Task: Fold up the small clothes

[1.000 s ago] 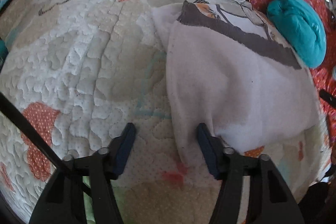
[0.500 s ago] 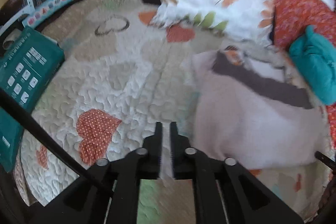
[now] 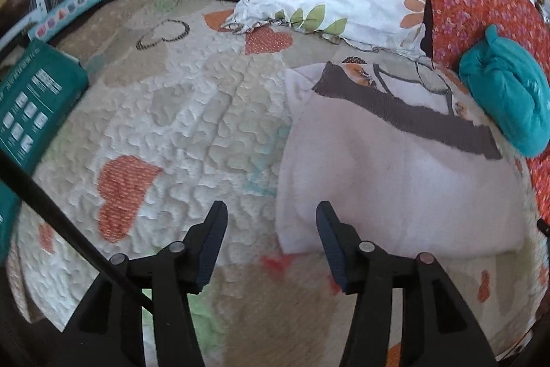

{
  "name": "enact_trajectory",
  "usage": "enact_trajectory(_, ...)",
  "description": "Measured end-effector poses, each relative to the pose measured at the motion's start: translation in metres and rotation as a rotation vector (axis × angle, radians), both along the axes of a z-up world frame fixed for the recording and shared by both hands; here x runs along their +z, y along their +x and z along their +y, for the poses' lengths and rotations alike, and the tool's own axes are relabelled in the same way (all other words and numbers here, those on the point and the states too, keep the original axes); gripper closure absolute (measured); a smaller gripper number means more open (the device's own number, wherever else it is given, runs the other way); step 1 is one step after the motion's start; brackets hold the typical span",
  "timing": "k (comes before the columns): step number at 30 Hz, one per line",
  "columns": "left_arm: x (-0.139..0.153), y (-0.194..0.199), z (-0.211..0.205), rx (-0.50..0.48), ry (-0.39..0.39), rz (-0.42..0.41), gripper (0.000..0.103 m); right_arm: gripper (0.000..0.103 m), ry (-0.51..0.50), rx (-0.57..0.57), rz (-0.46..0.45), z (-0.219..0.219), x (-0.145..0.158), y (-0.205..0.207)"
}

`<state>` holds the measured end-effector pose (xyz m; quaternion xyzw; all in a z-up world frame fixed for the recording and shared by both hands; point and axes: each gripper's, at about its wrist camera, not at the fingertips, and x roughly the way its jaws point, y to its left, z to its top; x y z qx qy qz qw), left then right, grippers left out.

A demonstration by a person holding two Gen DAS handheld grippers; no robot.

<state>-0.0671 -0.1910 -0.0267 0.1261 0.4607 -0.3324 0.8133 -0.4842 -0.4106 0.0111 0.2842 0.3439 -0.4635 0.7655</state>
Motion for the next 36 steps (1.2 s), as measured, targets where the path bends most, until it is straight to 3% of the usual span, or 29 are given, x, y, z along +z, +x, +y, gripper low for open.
enact_trajectory(4, 0.003, 0.000, -0.009, 0.014, -0.037, 0.019, 0.043, 0.090, -0.033, 0.047, -0.081, 0.004, 0.012, 0.021)
enact_trajectory(8, 0.002, -0.001, -0.014, 0.014, -0.037, 0.009, 0.038, 0.088, -0.034, 0.137, -0.100, 0.011, 0.013, 0.053)
enact_trajectory(11, 0.000, -0.001, -0.015, 0.029, -0.001, -0.007, 0.038, 0.089, -0.030, 0.204, -0.072, 0.022, 0.006, 0.076)
enact_trajectory(14, 0.006, 0.002, -0.012, 0.037, -0.024, -0.001, 0.038, 0.087, -0.023, 0.250, -0.030, 0.030, -0.005, 0.094)
enact_trajectory(16, 0.012, 0.007, -0.012, 0.040, -0.032, -0.004, 0.038, 0.076, 0.004, 0.264, -0.002, 0.030, -0.017, 0.105)
enact_trajectory(19, 0.017, 0.014, -0.011, 0.056, -0.027, -0.026, 0.038, 0.075, 0.031, 0.252, 0.078, 0.028, -0.037, 0.119)
enact_trajectory(22, 0.020, 0.025, -0.005, 0.081, -0.034, -0.021, 0.038, 0.075, -0.034, 0.238, 0.088, 0.035, -0.028, 0.125)
enact_trajectory(24, 0.021, 0.032, 0.002, 0.101, -0.051, 0.001, 0.038, 0.075, -0.134, 0.235, 0.060, 0.048, -0.012, 0.126)
enact_trajectory(27, 0.021, 0.039, 0.014, 0.129, -0.062, 0.029, 0.038, 0.066, -0.248, 0.271, 0.104, 0.066, -0.007, 0.139)
enact_trajectory(29, 0.019, 0.041, 0.020, 0.142, -0.055, 0.040, 0.038, 0.056, -0.225, 0.309, 0.144, 0.068, -0.022, 0.152)
enact_trajectory(32, 0.019, 0.045, 0.029, 0.164, -0.049, 0.043, 0.037, 0.054, -0.151, 0.318, 0.211, 0.066, -0.050, 0.166)
enact_trajectory(36, 0.020, 0.057, 0.038, 0.206, -0.052, 0.042, 0.036, 0.052, -0.225, 0.311, 0.164, 0.077, -0.032, 0.172)
